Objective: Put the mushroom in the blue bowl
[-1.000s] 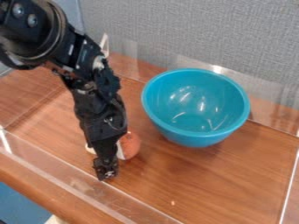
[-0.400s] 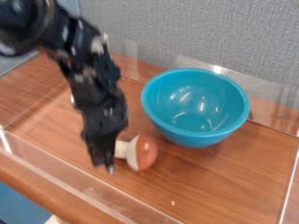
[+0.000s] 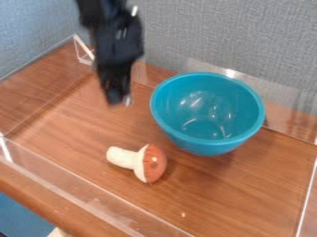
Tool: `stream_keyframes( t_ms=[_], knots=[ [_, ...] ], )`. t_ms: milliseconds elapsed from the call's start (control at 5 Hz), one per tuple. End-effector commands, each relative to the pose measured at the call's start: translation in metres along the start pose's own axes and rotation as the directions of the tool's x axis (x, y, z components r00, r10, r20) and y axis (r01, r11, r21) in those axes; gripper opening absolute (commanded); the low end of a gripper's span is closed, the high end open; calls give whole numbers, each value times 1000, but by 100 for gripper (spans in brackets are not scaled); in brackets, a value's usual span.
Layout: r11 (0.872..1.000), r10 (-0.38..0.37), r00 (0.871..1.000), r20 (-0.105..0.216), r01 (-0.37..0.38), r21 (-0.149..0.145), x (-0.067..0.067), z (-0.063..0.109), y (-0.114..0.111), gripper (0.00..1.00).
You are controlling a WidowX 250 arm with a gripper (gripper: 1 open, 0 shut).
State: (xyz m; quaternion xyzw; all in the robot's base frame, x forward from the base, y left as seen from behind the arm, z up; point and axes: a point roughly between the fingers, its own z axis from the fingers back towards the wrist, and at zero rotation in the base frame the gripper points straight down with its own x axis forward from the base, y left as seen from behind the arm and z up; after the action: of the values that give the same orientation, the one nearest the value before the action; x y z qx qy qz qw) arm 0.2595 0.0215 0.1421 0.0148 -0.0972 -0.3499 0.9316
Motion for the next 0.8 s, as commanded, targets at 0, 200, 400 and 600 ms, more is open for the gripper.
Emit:
stream_keyframes(
  t_ms=[0, 200, 400, 600],
  knots=[
    [985, -171, 985, 33, 171, -3, 23, -2, -10, 0],
    [988, -156, 988, 18, 156, -10, 24, 1, -8, 0],
    [989, -149, 989, 10, 149, -8, 23, 8, -7, 0],
    [981, -193, 981, 10, 193, -18, 20, -4, -9, 0]
  ],
)
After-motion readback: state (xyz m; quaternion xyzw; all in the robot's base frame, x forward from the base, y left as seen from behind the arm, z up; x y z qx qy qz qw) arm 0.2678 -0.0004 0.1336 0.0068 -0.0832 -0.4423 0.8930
